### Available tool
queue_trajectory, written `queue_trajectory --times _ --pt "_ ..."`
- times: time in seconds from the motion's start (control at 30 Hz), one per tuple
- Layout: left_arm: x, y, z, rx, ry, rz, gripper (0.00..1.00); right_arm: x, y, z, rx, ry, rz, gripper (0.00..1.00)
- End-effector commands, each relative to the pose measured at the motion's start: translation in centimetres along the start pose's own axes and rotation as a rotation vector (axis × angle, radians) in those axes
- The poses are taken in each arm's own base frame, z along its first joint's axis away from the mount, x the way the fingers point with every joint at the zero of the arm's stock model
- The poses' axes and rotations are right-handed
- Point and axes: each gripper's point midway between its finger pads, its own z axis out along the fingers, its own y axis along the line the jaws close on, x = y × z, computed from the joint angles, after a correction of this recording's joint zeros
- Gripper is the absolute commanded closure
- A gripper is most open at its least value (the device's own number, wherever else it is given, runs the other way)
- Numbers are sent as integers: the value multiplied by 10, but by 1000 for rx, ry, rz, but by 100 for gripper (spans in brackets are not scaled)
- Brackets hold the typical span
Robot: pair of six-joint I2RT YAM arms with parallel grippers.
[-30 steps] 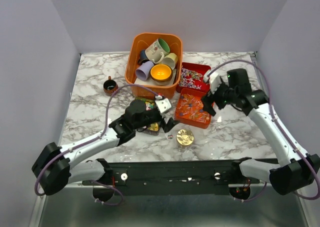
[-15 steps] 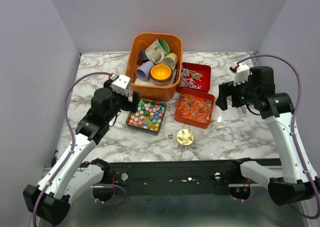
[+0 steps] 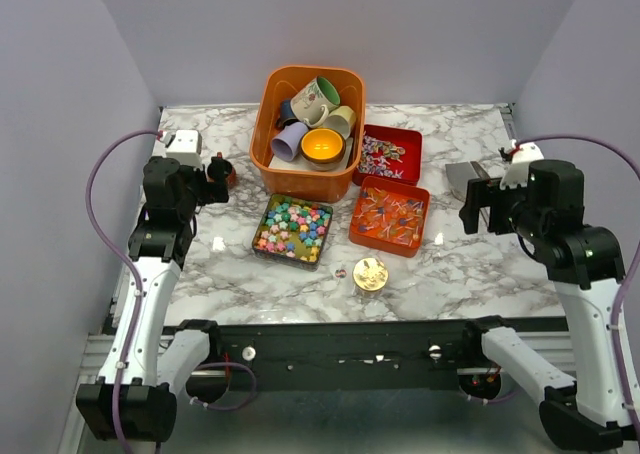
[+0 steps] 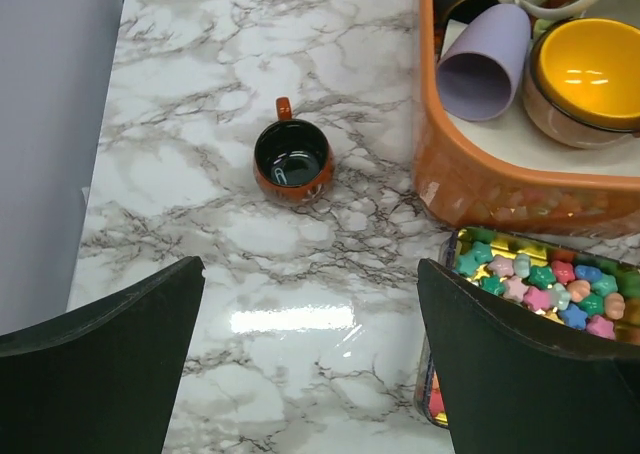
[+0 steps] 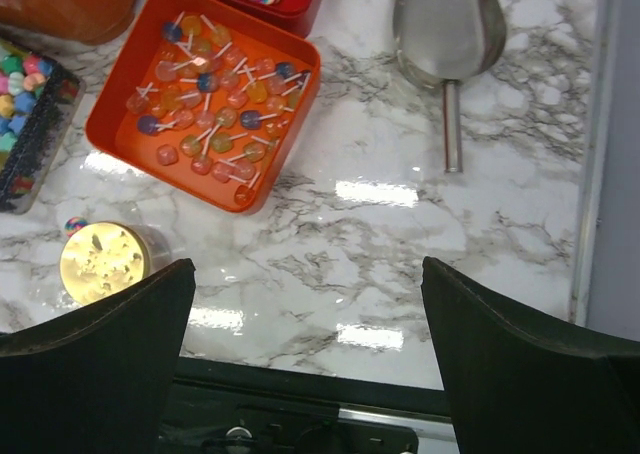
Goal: Pack the candies
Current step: Reset both arms
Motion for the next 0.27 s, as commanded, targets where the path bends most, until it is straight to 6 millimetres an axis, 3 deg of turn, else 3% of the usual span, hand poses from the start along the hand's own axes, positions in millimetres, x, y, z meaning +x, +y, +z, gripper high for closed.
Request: queue_trajectory --times 0.0,0.23 --pt "3 5 6 -15 29 -101 1 7 -34 -18 189 -40 3 0" --pt "10 -1 15 -4 35 -192 1 5 -38 -23 213 -83 9 0"
